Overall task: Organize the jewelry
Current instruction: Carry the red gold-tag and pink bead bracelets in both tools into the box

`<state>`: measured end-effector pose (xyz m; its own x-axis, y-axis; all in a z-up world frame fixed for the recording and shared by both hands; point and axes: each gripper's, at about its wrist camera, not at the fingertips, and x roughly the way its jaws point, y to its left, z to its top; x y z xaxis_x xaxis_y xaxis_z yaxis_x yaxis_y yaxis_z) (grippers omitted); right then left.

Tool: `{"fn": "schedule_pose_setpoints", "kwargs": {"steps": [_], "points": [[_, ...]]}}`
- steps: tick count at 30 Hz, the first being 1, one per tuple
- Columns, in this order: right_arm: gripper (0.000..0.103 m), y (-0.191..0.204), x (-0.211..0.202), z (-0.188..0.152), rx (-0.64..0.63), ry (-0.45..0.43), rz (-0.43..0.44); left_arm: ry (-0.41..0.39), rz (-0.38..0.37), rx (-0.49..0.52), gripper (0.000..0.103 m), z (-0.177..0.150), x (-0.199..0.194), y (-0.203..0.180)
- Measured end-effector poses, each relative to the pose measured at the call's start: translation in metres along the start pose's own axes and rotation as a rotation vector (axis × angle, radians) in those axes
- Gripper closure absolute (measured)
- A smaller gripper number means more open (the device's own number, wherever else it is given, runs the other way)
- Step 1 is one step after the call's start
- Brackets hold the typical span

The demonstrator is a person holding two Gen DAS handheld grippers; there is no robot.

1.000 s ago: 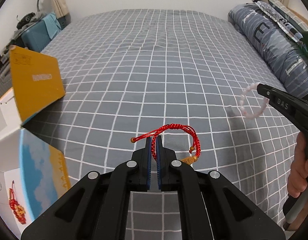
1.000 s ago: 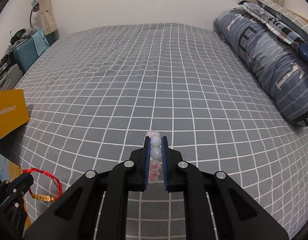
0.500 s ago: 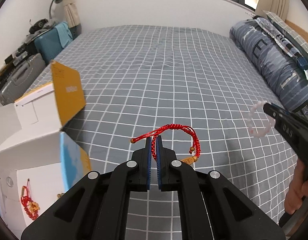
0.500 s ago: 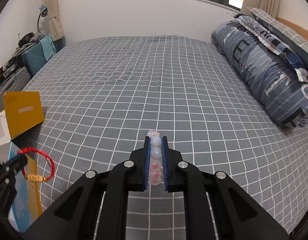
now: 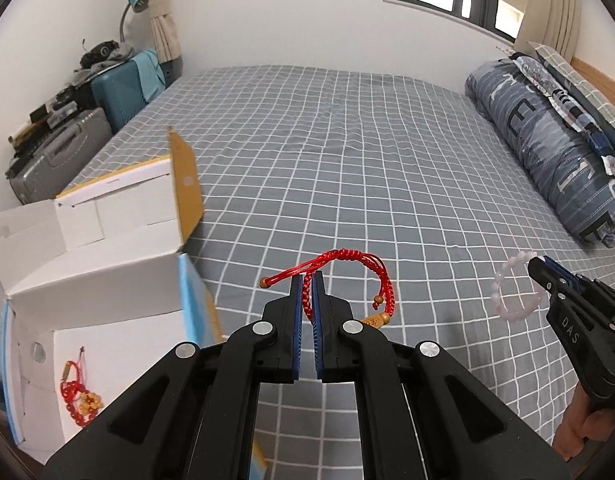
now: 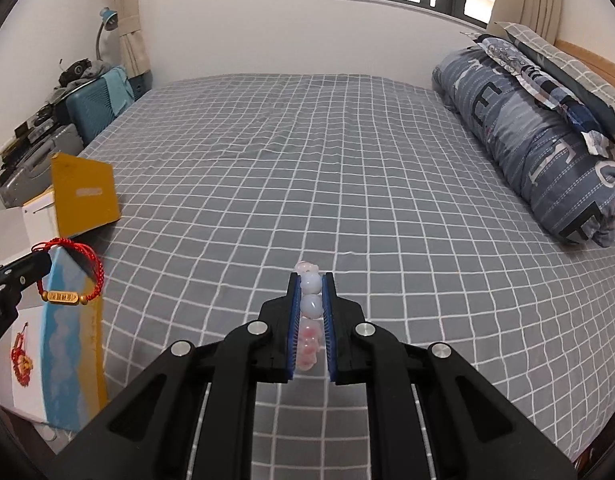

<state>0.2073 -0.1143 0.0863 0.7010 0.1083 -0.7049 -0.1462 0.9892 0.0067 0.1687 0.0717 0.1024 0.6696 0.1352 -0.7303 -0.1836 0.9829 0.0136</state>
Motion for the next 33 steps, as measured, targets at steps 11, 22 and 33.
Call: {"fn": "schedule_pose_setpoints", "kwargs": {"steps": [11,22,33], "points": [[0.093,0.059,-0.038,-0.006,-0.041,-0.046,0.084,-0.002,0.044,-0.062,0.099,-0.019,-0.025,0.059],[0.093,0.163,-0.065,-0.005,-0.136,-0.087,0.219,-0.022,0.126,-0.172,0.099,-0.029,-0.05,0.151],[0.093,0.267,-0.073,-0.02,-0.241,-0.077,0.354,-0.012,0.222,-0.252,0.099,-0.05,-0.066,0.23]]}}
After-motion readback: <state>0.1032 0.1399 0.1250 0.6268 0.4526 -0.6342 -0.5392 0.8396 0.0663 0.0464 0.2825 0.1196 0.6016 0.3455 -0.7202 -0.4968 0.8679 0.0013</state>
